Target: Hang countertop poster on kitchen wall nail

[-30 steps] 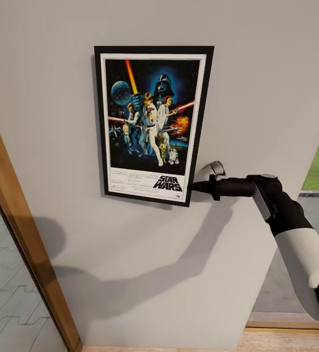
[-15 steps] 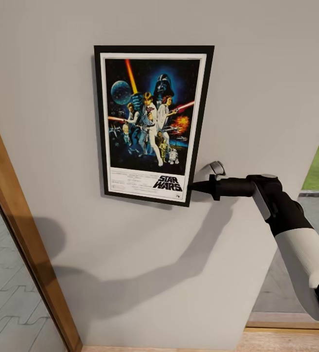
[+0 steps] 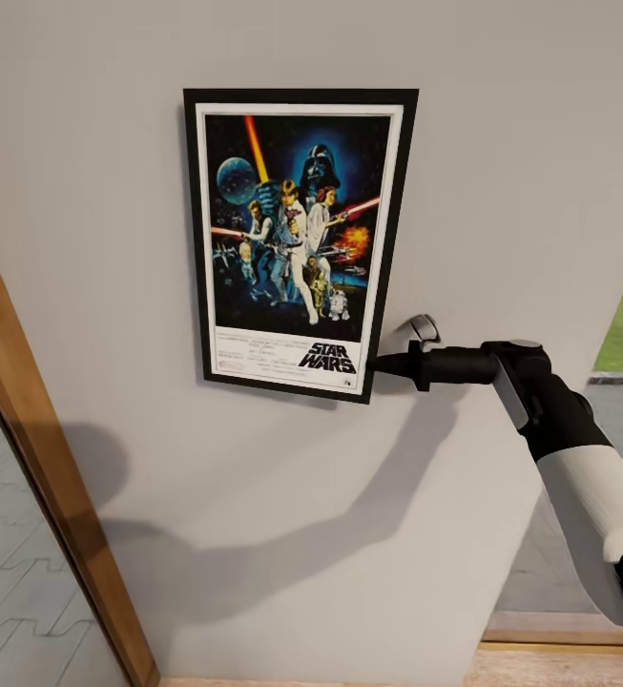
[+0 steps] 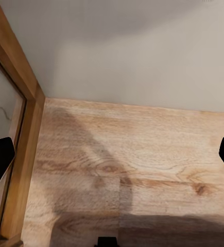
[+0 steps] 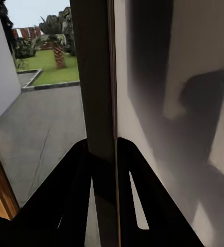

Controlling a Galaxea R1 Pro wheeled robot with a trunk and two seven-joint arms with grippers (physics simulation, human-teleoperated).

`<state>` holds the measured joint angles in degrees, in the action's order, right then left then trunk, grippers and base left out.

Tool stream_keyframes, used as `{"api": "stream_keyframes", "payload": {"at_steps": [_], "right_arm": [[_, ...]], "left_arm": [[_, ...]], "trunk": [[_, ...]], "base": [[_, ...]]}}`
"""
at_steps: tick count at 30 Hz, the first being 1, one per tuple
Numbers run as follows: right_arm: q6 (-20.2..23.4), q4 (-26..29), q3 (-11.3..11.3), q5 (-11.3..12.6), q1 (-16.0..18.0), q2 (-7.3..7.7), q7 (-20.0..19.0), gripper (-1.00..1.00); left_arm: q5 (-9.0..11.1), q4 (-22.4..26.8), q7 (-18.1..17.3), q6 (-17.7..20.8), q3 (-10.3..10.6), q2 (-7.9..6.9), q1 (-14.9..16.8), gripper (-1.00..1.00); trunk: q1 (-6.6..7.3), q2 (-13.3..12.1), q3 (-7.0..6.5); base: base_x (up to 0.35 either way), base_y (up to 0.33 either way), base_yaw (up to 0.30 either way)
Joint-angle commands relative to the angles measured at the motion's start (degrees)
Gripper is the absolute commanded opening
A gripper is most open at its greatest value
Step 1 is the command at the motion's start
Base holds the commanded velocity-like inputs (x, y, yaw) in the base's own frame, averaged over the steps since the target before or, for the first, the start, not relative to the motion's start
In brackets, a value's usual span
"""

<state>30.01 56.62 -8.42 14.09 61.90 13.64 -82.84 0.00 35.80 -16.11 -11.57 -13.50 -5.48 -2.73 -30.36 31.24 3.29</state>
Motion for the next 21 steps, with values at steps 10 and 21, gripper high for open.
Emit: {"api": "stream_keyframes", "payload": {"at_steps": [10,21], "right_arm": [[0.82,-0.02,-0.19,0.5,0.06,0.08,-0.12,-1.0],[1.22,0.22,-0.2,0.5,0.06,0.2,0.02,-1.0]], "left_arm": [[0.0,0.06,-0.41,-0.03,-0.26,0.03,0.01,1.0],[0.09,0.36,-0.41,-0.03,-0.48,0.22,-0.25,1.0]], "trunk": [[-0.04,0.1,0.1],[-0.03,0.09,0.1]], "base": [[0.018,0.0,0.0],[0.0,0.0,0.0]]}}
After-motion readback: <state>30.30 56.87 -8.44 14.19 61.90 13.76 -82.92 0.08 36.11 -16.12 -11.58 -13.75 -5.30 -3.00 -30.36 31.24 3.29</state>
